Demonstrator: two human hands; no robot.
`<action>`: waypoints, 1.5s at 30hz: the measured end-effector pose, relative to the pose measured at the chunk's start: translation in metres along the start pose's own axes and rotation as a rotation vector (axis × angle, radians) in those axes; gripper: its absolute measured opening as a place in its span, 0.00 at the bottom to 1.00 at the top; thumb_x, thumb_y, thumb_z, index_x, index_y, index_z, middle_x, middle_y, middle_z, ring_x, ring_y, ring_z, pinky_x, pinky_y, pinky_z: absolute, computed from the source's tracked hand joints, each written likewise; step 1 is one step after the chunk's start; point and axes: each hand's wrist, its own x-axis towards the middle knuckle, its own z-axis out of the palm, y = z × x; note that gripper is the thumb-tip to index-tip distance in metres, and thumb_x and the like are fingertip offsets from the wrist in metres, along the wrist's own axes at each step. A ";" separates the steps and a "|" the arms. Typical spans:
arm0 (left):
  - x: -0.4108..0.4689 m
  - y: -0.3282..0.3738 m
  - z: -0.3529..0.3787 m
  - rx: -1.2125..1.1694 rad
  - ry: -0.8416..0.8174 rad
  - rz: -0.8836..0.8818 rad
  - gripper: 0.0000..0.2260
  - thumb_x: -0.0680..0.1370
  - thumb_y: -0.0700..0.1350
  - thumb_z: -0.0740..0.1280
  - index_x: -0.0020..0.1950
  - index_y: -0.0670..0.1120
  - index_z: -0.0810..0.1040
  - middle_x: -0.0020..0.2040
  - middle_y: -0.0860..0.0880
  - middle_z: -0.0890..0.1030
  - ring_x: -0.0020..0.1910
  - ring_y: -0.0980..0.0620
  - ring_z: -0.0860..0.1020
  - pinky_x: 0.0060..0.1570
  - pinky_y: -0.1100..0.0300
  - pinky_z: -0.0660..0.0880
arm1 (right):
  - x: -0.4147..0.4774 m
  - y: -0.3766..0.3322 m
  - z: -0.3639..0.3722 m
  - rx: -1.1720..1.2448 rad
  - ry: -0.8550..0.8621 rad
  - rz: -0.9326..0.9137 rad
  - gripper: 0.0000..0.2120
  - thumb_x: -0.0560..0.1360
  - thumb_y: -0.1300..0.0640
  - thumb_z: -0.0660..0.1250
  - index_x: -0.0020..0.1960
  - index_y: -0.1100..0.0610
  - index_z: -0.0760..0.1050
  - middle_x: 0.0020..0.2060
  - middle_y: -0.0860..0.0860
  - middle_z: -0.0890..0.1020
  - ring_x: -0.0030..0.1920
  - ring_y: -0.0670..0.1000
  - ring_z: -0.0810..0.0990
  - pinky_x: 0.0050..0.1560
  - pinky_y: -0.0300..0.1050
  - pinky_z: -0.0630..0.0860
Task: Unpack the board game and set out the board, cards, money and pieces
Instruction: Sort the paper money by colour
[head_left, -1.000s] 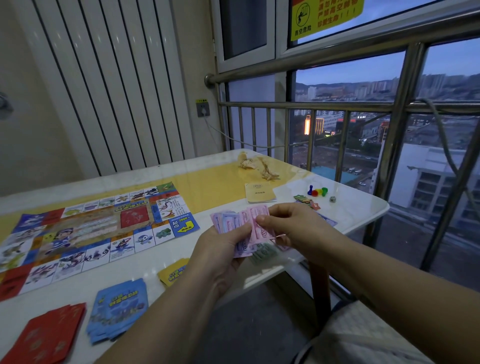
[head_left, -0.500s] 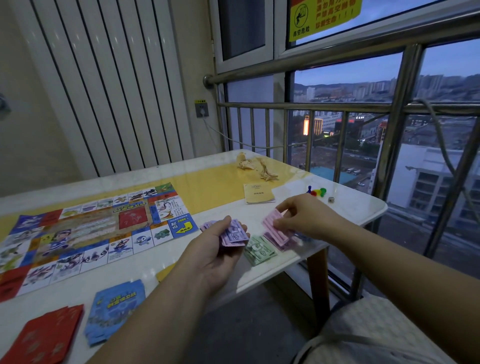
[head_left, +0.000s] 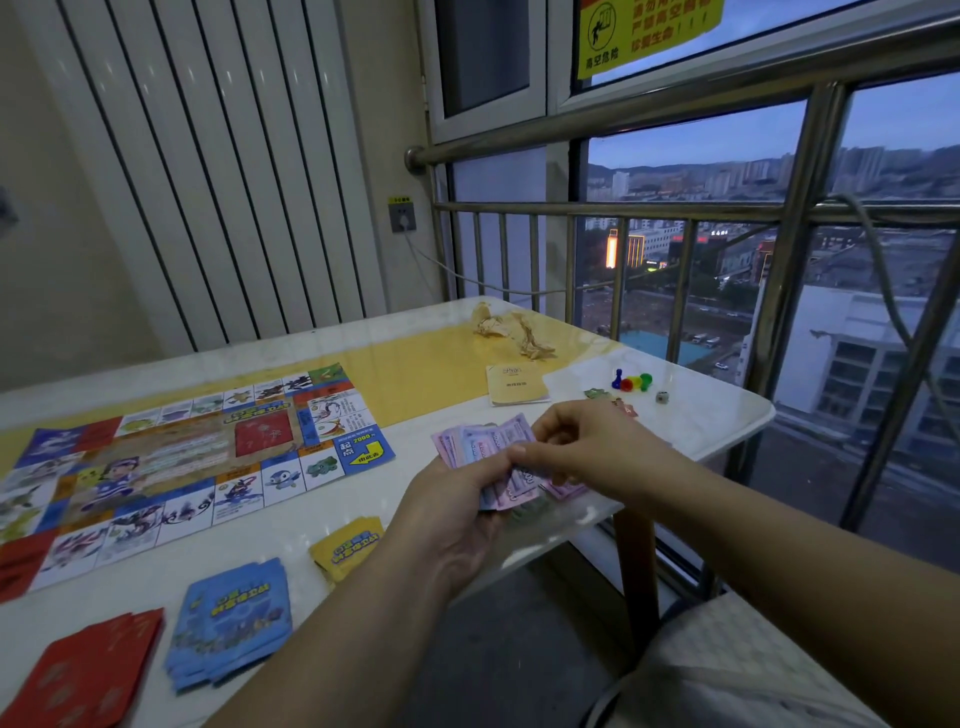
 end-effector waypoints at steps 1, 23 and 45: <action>0.001 0.000 0.001 -0.014 0.001 -0.005 0.05 0.77 0.31 0.61 0.46 0.37 0.76 0.34 0.42 0.83 0.31 0.50 0.83 0.28 0.62 0.78 | 0.000 0.001 -0.002 0.046 0.011 0.015 0.10 0.69 0.51 0.73 0.43 0.57 0.78 0.35 0.52 0.82 0.33 0.44 0.78 0.37 0.39 0.76; 0.012 -0.004 0.011 -0.035 0.147 -0.108 0.03 0.76 0.29 0.62 0.46 0.35 0.73 0.42 0.38 0.79 0.40 0.47 0.78 0.28 0.59 0.78 | 0.042 0.092 -0.063 -0.592 0.321 0.243 0.17 0.77 0.44 0.64 0.62 0.50 0.76 0.45 0.50 0.78 0.46 0.50 0.75 0.53 0.50 0.73; 0.009 0.011 -0.005 -0.097 0.086 -0.120 0.12 0.79 0.31 0.52 0.60 0.32 0.69 0.50 0.35 0.77 0.56 0.40 0.75 0.53 0.52 0.71 | 0.024 0.029 -0.024 -0.285 0.032 0.069 0.10 0.73 0.54 0.71 0.53 0.54 0.80 0.44 0.47 0.82 0.43 0.43 0.78 0.42 0.35 0.75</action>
